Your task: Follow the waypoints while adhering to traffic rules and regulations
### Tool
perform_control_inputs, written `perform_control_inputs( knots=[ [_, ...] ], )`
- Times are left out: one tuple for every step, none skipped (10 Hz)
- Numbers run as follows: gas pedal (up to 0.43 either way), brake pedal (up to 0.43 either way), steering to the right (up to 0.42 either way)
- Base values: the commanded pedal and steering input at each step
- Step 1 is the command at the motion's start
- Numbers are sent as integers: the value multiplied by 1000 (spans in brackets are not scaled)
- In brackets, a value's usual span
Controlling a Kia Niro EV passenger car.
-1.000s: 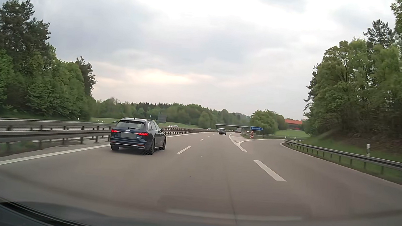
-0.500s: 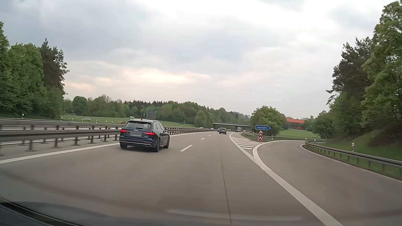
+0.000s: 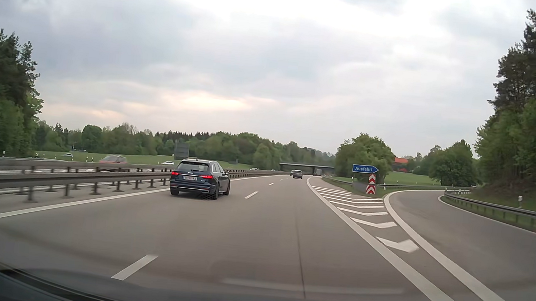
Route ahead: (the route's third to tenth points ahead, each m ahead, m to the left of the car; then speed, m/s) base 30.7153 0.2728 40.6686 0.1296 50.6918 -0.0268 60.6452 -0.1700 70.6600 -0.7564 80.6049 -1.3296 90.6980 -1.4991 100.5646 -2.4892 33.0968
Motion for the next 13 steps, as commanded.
perform_control_inputs(
  knots=[
    [197,0,5],
    [197,0,5],
    [197,0,5],
    [197,0,5],
    [197,0,5],
    [197,0,6],
    [197,0,6],
    [197,0,5],
    [197,0,6],
    [197,0,6],
    [197,0,6],
    [197,0,6],
    [197,0,6]
  ],
)
